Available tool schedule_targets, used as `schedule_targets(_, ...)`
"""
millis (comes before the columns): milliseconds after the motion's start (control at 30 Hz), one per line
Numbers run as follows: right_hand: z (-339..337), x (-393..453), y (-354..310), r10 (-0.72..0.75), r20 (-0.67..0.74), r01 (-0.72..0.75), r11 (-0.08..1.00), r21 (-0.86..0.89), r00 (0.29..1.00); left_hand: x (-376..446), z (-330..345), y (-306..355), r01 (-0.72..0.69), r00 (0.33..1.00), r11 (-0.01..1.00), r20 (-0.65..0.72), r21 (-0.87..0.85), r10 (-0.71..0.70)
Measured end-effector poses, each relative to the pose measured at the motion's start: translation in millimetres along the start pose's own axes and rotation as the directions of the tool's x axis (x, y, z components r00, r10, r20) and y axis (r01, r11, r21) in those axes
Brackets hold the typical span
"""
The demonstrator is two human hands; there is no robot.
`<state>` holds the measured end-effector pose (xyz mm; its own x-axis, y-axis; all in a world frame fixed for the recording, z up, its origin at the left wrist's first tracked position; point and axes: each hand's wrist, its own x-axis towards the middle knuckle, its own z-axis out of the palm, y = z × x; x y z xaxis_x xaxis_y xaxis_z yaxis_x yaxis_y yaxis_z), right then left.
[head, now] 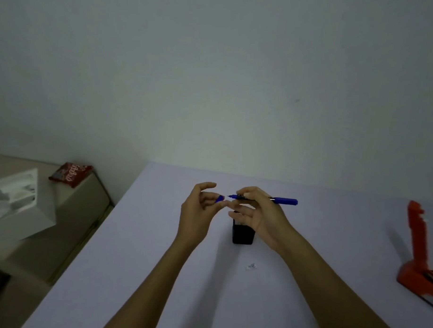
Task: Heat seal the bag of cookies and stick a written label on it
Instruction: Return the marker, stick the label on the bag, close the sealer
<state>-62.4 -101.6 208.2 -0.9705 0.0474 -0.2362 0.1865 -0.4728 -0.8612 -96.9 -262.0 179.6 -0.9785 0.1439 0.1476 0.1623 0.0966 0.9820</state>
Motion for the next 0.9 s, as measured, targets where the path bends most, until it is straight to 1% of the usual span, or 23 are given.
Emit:
schedule_targets(100,10,-6,-13,-0.044,0.042,0.048,0.996,-0.081,0.998,-5,-9,19,-0.048,0.999,0.999,0.014,-0.005,0.048)
schedule_targets(200,16,-12,-17,-0.068,0.085,0.082,0.982,-0.17,0.994,-11,-15,30,-0.082,0.997,0.996,0.016,0.021,0.082)
schedule_targets(267,19,-15,-17,-0.079,0.089,0.097,0.97,-0.224,0.993,-14,-17,33,-0.109,0.994,0.992,0.027,0.063,0.107)
schedule_targets(367,22,-19,-16,-0.084,0.094,0.103,0.969,-0.223,0.992,-17,-21,35,-0.142,0.99,0.983,0.043,0.116,0.138)
schedule_targets(467,21,-21,-17,-0.088,0.077,0.101,0.979,-0.175,0.993,-19,-23,37,-0.151,0.988,0.978,0.036,0.142,0.147)
schedule_targets(567,20,-21,-17,-0.087,0.066,0.099,0.976,-0.195,0.994,-20,-22,39,-0.156,0.987,0.976,0.052,0.152,0.15)
schedule_targets(733,23,-23,-17,-0.093,0.042,0.102,0.952,-0.289,0.995,-21,-21,46,-0.181,0.981,0.969,0.097,0.17,0.166)
schedule_targets(867,18,-23,-18,-0.182,-0.009,0.16,0.884,-0.44,0.983,-18,-19,53,-0.247,0.96,0.945,0.184,0.212,0.21)
schedule_targets(900,17,-22,-17,-0.205,-0.026,0.172,0.875,-0.452,0.978,-17,-18,54,-0.256,0.957,0.942,0.196,0.218,0.215)
